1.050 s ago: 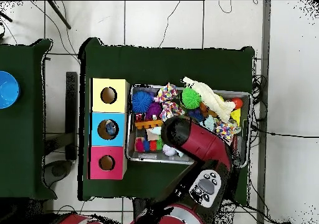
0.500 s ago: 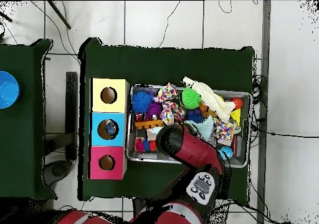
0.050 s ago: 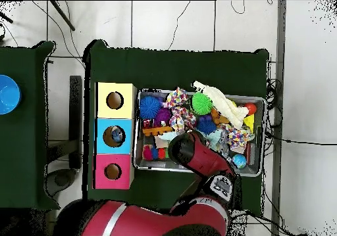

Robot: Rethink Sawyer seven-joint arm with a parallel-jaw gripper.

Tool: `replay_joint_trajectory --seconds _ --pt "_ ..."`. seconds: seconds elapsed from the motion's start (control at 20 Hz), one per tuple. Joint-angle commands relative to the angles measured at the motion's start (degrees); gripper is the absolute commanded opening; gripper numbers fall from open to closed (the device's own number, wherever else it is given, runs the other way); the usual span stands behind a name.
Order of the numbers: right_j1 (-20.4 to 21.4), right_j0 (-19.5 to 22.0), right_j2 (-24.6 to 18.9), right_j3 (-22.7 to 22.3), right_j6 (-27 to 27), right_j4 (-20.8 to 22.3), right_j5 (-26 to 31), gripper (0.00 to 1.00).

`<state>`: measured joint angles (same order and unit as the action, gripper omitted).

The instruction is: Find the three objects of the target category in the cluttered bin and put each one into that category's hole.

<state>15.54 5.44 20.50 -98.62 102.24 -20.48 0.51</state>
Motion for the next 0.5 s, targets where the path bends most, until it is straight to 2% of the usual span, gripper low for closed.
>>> replay_joint_trajectory --seconds 0.05,0.2,0.25,0.35,0.5 --pt "-5.0 2.6 -11.7 -4.7 14.5 -0.2 -4.1 1.0" --pt "-5.0 3.1 -12.3 -5.2 15.4 -0.3 -6.1 1.0" --pt "-5.0 3.2 -12.5 -5.4 15.8 -0.4 -7.0 0.0" --pt "-4.3 2.7 -11.7 -4.7 13.5 -0.8 -2.7 0.0" --pt "-1.8 1.4 -10.8 -5.1 13.1 -1.5 0.1 0.0"
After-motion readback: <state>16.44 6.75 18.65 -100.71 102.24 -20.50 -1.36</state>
